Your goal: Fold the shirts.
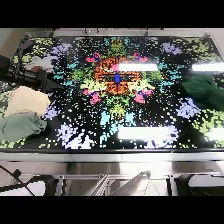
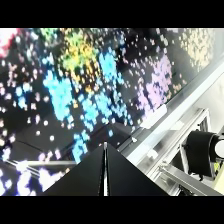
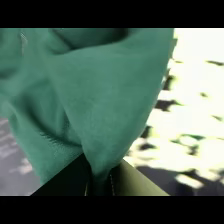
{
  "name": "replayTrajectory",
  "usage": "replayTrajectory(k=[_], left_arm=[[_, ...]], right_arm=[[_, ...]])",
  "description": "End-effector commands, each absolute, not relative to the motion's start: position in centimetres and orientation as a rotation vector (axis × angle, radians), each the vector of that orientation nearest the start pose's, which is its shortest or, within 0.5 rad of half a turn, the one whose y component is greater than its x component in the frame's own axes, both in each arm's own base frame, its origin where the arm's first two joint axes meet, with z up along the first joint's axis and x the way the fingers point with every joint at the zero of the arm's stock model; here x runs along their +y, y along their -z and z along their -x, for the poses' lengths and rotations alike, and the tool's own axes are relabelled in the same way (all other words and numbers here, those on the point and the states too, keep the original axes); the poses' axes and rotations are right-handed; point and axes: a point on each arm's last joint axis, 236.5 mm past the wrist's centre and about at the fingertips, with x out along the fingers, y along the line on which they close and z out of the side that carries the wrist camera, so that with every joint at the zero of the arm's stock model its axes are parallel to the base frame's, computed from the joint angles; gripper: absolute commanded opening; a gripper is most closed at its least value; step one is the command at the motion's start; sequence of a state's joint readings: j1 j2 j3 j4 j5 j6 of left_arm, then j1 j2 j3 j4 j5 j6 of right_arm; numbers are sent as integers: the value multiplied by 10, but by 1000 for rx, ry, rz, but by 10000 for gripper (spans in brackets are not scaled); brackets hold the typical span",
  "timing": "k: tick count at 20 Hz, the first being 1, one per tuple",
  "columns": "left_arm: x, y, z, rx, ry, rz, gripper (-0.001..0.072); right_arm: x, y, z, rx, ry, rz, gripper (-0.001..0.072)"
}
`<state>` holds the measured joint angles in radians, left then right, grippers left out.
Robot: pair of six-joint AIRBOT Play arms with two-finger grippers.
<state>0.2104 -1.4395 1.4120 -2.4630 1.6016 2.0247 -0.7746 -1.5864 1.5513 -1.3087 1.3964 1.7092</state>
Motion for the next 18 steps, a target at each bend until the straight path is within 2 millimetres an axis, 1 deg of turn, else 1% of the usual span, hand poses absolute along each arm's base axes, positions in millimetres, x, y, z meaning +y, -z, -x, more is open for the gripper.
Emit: replayTrajectory(k=[1, 3, 4, 6, 8, 10, 11, 12, 13, 14, 16, 18], left_arm=[[-108, -105, -378, 1220, 823, 480, 25], [-108, -105, -377, 1223, 826, 481, 25], [-108, -106, -376, 1227, 828, 481, 25], [-109, -106, -376, 1229, 828, 483, 25], [-115, -106, -374, 1236, 840, 476, 25], [-122, -105, -372, 1242, 855, 465, 25], [-125, -105, -370, 1246, 863, 458, 25], [-128, -105, -370, 1248, 869, 454, 25], [-131, -105, -369, 1250, 875, 449, 25], [-132, -105, -368, 1251, 879, 447, 25], [-132, -105, -369, 1250, 877, 447, 25], [-128, -105, -371, 1243, 866, 454, 25]], right_arm=[[-316, 40, -252, 1259, 775, -961, 24], [-319, 70, -204, 1323, 860, -1009, 24], [-315, 85, -183, 1355, 887, -1043, 24], [-298, 108, -152, 1403, 909, -1132, 25], [-288, 117, -137, 1427, 916, -1171, 25], [-287, 113, -137, 1417, 913, -1170, 25], [-284, 108, -139, 1413, 906, -1180, 48], [-279, 103, -138, 1431, 896, -1187, 323], [-274, 100, -136, 1450, 886, -1198, 663], [-266, 97, -132, 1479, 874, -1213, 692], [-250, 89, -126, 1544, 841, -1254, 692], [-223, 74, -123, 1637, 767, -1346, 692]])
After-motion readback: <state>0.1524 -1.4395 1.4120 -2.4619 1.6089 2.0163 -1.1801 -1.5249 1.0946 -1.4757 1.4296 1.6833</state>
